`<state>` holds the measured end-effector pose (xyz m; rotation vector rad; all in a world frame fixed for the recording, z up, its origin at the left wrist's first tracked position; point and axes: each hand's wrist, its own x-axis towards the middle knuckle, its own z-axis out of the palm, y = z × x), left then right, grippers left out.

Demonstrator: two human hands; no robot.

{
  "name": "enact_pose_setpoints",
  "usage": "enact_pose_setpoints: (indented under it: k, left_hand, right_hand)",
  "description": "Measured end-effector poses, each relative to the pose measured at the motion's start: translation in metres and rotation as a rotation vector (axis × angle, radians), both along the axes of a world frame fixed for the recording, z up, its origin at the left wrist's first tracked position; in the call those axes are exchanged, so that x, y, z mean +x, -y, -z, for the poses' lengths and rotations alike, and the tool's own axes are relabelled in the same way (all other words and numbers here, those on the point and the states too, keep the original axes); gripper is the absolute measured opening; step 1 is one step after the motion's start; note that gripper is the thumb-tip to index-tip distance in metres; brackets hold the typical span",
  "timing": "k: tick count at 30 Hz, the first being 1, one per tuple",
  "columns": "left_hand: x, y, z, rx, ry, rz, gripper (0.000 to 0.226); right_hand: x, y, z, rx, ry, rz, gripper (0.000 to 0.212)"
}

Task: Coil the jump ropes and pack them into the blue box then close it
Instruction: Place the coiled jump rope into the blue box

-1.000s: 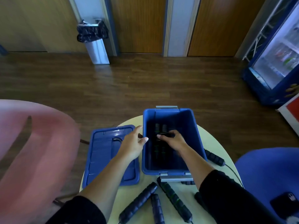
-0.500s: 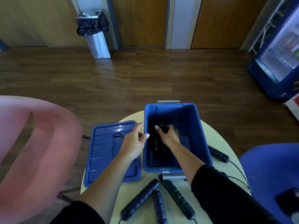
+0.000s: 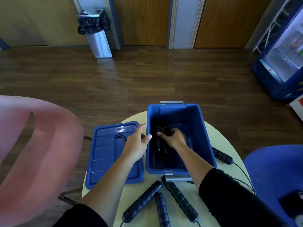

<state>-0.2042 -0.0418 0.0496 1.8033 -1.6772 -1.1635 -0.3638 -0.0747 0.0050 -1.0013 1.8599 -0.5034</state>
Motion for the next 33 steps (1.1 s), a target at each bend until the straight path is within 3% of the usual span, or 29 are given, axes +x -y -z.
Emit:
enact_pose_setpoints:
  k: [13, 33]
  left_hand:
    - [0.000, -0.004, 0.000, -0.020, 0.051, -0.011, 0.049]
    - [-0.003, -0.005, -0.001, -0.023, 0.062, -0.015, 0.047]
  right_hand:
    - [-0.011, -0.011, -0.007, -0.035, 0.002, -0.023, 0.087]
    - [-0.005, -0.006, 0.004, -0.018, -0.027, -0.081, 0.091]
